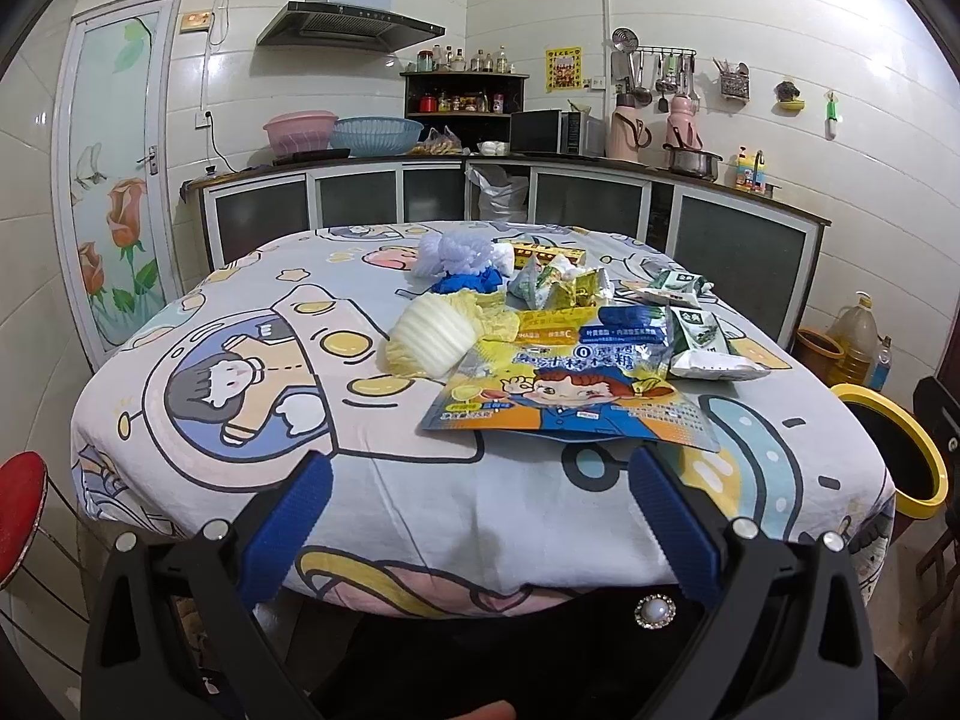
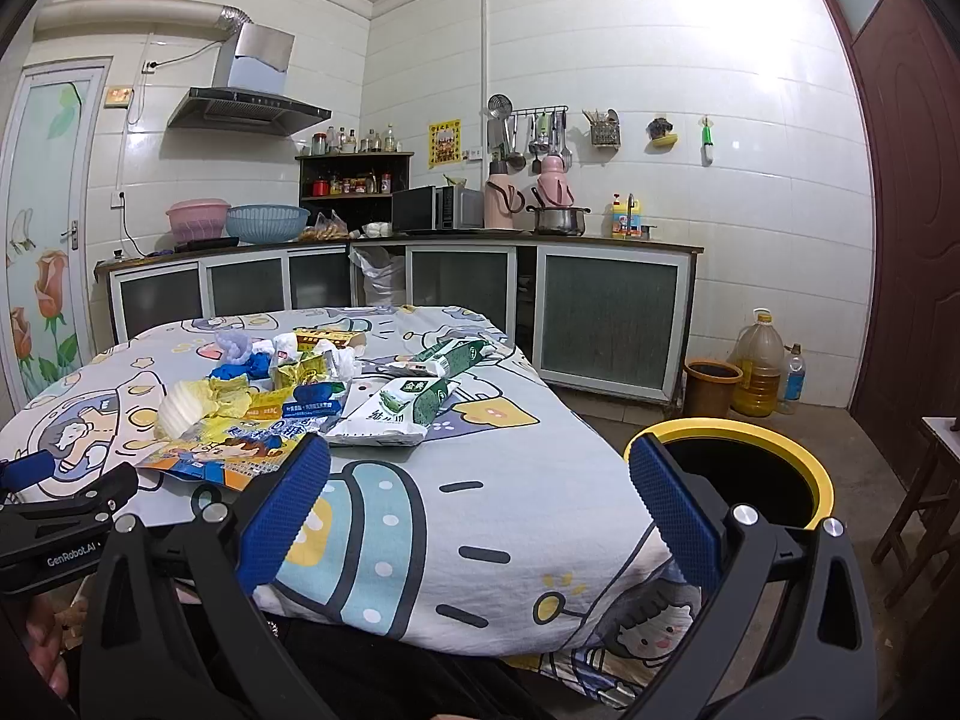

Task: Collect trash

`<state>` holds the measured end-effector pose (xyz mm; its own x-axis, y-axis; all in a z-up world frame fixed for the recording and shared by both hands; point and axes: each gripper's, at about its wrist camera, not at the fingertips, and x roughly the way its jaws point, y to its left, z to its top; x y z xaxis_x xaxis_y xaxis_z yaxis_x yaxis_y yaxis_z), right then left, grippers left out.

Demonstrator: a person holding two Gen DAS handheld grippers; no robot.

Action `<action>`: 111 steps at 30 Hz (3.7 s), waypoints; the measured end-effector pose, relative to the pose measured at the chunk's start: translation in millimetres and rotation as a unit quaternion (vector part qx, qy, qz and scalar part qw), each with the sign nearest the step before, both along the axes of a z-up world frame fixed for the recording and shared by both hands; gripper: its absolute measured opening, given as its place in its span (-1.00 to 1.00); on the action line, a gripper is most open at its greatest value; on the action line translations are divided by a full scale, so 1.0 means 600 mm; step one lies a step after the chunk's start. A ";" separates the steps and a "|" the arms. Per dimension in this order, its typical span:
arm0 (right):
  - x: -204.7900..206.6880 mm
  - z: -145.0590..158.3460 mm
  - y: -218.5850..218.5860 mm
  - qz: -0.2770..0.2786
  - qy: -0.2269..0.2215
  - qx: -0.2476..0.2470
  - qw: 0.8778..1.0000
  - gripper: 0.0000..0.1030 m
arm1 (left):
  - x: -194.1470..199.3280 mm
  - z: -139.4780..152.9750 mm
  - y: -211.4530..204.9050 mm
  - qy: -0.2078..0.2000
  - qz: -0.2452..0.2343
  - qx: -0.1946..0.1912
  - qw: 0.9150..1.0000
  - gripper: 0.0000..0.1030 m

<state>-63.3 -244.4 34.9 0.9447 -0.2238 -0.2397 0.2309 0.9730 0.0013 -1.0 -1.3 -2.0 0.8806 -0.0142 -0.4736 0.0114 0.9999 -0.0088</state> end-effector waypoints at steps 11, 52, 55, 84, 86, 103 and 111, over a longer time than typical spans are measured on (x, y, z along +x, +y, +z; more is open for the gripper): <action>-0.001 0.001 -0.001 0.000 0.000 0.001 1.000 0.87 | 0.003 -0.001 0.003 0.004 0.001 -0.002 1.000 0.86; -0.001 0.002 -0.002 -0.002 -0.002 0.003 1.000 0.87 | 0.006 0.002 0.002 0.009 0.001 -0.005 1.000 0.86; 0.002 0.007 -0.006 -0.002 -0.002 0.004 1.000 0.87 | 0.006 0.002 0.001 0.009 0.001 -0.005 1.000 0.85; 0.044 0.044 -0.093 -0.009 0.026 0.044 0.999 0.87 | 0.016 -0.026 0.029 0.051 -0.043 -0.083 0.994 0.85; 0.061 0.046 -0.107 0.015 0.045 0.057 0.997 0.87 | 0.023 -0.030 0.030 0.054 -0.063 -0.100 0.991 0.85; 0.310 0.062 -0.174 0.131 0.165 0.129 0.969 0.87 | 0.194 0.064 0.099 0.065 -0.062 -0.043 0.995 0.85; 0.503 0.054 -0.191 0.216 0.262 0.189 0.921 0.87 | 0.359 0.103 0.106 0.133 -0.094 -0.020 0.986 0.85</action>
<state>238.5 -358.8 67.1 0.6577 0.3392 -0.6726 -0.1122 0.9270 0.3578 214.5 62.4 60.0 0.7055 -0.1889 -0.6831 0.1894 0.9790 -0.0752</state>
